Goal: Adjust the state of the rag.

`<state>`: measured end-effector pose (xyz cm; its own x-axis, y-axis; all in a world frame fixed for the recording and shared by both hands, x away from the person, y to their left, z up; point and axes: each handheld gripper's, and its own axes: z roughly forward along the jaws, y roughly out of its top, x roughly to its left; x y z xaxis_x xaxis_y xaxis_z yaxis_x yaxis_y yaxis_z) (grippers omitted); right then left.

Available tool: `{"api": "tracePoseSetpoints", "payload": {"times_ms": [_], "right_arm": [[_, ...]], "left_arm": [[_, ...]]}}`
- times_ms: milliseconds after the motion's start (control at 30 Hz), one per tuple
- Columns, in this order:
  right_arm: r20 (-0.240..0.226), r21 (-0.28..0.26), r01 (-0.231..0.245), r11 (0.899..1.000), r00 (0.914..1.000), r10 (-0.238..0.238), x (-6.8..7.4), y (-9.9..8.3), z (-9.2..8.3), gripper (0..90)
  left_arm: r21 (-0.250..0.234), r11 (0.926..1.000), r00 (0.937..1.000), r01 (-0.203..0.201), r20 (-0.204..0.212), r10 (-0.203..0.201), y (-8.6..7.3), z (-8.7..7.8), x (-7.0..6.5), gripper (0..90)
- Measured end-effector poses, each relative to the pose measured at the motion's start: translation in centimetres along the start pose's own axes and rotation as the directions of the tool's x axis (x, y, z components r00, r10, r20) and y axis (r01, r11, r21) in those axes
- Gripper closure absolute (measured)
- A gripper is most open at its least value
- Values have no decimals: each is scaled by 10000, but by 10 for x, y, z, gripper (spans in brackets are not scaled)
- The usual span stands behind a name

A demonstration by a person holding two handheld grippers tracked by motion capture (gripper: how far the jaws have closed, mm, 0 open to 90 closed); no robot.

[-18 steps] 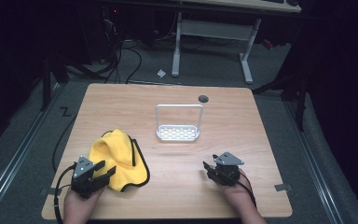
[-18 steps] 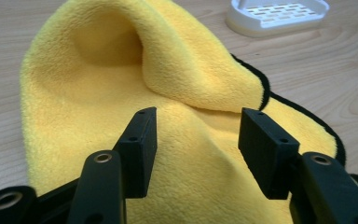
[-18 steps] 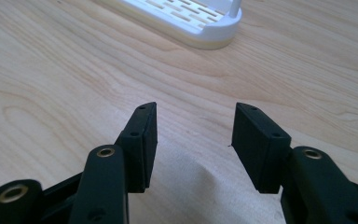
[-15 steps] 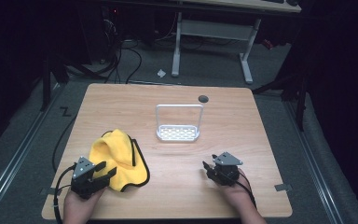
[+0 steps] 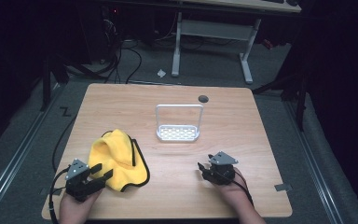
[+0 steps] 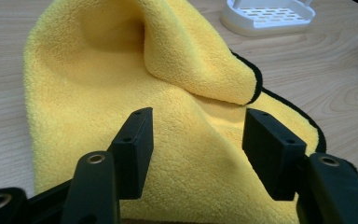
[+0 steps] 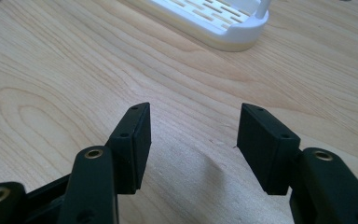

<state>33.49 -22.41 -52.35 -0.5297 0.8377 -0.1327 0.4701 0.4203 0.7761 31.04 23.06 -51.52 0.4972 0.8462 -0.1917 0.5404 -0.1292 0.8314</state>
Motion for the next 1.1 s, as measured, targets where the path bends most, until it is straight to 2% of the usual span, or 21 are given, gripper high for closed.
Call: {"api": "tracePoseSetpoints", "payload": {"times_ms": [533,567,600,667,700,733,767,867,933,1100], "right_arm": [[-134,13,-18,10000,9999,18,0,-1,-2,438],[-150,23,-42,10000,9999,42,0,-1,-2,438],[-150,23,-42,10000,9999,42,0,-1,-2,438],[-176,46,21,10000,9998,-20,2,-1,-1,438],[-176,46,21,10000,9998,-20,2,-1,-1,438],[-212,47,77,10000,9997,-76,2,-1,-1,437],[-212,47,77,10000,9997,-76,2,-1,-1,437],[-230,42,90,10000,9997,-89,3,-1,-1,437],[-233,41,81,10000,9997,-80,3,-1,-1,437],[-269,29,126,9999,9996,-125,5,0,-1,437]], "left_arm": [[202,9998,10000,15,69,-16,0,4,0,429],[312,9995,10000,-35,20,34,0,5,-1,467],[515,9986,10000,-89,-28,91,-1,7,-1,467],[911,9957,9996,-147,-218,168,-2,9,-1,598],[993,9950,9997,-130,-210,151,-2,10,-1,598],[1175,9930,9997,-122,-218,149,-3,12,0,654],[1322,9912,9997,-110,-193,137,-4,13,1,654],[1433,9895,9995,-172,-243,209,-4,14,-1,760],[1484,9884,9990,-332,-248,372,-3,15,-4,767],[1615,9848,9979,-642,137,628,-2,16,-19,770]]}}
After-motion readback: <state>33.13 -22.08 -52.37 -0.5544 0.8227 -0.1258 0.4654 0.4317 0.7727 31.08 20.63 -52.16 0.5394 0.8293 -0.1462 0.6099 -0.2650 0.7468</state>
